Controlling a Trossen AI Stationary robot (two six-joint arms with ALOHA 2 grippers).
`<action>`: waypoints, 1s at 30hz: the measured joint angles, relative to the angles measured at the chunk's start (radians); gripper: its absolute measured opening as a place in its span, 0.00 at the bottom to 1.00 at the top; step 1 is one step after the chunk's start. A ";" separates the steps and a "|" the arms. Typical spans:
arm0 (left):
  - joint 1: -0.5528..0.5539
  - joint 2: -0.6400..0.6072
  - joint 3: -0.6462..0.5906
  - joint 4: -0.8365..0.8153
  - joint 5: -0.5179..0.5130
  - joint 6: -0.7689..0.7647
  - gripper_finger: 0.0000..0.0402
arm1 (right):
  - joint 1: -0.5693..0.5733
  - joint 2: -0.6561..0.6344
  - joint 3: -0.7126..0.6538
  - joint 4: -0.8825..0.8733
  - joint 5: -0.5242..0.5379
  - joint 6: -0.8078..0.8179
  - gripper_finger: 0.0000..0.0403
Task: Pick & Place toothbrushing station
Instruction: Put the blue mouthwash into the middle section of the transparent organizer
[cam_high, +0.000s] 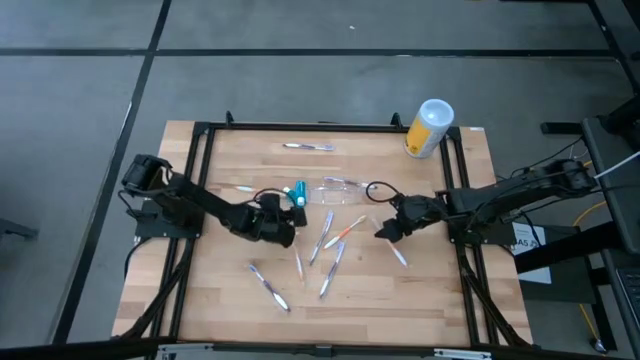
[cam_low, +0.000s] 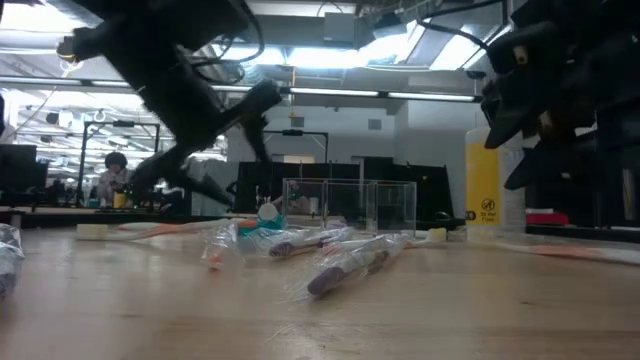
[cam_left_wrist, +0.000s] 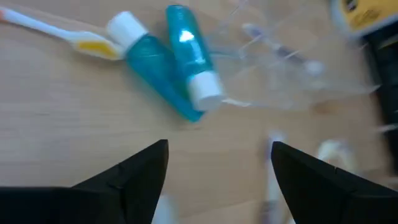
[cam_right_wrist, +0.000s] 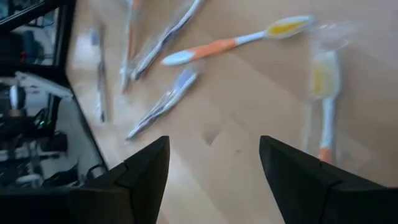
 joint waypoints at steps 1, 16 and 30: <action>0.013 -0.008 0.000 0.017 0.021 -0.004 0.70 | 0.001 -0.005 0.000 0.001 -0.003 -0.002 0.63; 0.154 -0.042 0.000 -0.004 0.200 0.013 0.68 | 0.067 -0.068 0.000 0.028 0.116 -0.025 0.63; 0.227 -0.025 0.000 0.008 0.257 0.161 0.68 | 0.074 -0.068 0.000 0.028 0.125 -0.017 0.63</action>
